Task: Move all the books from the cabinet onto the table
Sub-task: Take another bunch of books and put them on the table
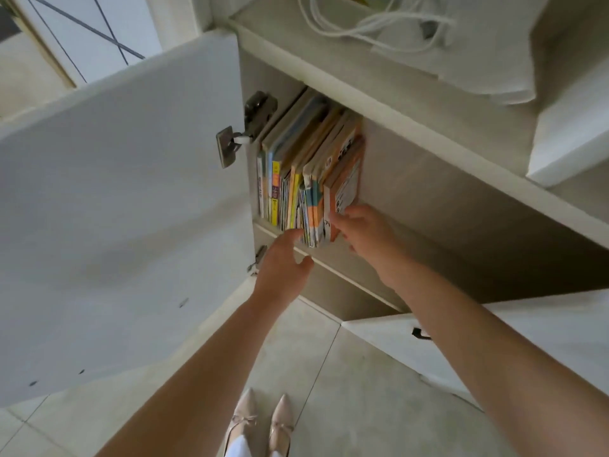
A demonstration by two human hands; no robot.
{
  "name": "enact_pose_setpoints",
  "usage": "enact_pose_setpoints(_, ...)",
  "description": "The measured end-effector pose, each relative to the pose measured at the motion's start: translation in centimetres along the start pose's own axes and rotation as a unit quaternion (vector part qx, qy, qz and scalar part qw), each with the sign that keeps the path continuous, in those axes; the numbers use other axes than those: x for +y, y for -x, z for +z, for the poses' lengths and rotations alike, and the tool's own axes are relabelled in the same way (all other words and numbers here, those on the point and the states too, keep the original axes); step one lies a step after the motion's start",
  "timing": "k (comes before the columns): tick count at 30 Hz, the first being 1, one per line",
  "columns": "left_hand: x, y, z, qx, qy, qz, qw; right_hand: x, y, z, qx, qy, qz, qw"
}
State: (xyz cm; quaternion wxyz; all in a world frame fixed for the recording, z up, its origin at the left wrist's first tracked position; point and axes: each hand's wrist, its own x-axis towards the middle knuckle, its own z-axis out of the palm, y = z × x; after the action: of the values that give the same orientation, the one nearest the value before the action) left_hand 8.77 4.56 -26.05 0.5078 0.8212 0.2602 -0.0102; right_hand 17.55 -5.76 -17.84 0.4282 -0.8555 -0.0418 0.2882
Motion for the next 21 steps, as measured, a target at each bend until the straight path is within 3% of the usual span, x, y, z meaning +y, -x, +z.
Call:
enact_pose_setpoints(5, -0.7, -3.5, 1.4, 0.038, 0.048, 0.038, 0.997, -1.6, -5.1, 1.1, 0.016, -0.099, 0.064, 0.993)
enact_pose_setpoints(9, -1.4, -5.4, 2.5, 0.067, 0.088, 0.064, 0.992, -2.9, -7.9, 1.7, -0.018, -0.141, 0.103, 0.984)
enact_pose_setpoints(21, -2.3, -5.3, 5.2, 0.107, 0.161, 0.072, 0.978, -1.9, -10.1, 1.6, -0.053, -0.136, 0.113, 0.983)
